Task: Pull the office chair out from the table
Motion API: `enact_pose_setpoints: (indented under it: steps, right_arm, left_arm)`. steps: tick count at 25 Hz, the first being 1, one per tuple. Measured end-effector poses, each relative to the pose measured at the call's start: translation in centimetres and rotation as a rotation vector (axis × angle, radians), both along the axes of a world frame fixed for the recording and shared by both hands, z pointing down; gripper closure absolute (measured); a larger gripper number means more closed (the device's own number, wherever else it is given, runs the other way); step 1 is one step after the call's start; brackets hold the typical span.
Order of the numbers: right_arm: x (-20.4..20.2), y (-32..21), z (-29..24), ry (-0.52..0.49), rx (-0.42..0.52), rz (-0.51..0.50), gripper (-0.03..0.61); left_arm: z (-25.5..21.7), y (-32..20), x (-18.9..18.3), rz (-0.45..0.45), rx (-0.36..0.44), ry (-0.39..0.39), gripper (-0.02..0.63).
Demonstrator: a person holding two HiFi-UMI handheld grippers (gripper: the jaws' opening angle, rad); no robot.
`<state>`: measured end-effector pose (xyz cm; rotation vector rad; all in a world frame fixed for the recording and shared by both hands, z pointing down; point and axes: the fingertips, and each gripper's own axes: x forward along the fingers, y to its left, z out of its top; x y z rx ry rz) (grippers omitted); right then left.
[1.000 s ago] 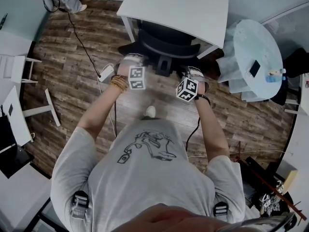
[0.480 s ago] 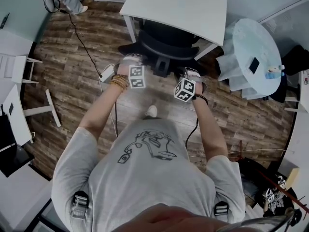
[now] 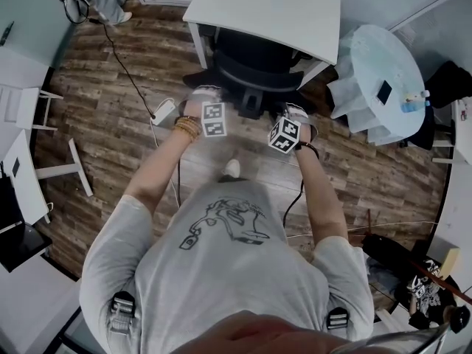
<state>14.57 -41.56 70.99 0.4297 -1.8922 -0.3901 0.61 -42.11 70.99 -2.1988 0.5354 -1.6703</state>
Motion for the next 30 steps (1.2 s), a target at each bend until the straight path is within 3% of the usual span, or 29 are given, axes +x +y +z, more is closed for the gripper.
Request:
enact_pose_setpoints:
  steps: [30]
  right_arm:
    - [-4.0,18.3,-0.1,0.010,-0.014,0.043,0.472]
  left_arm:
    - [-0.1,17.6,-3.9,0.050,0.001,0.017,0.506]
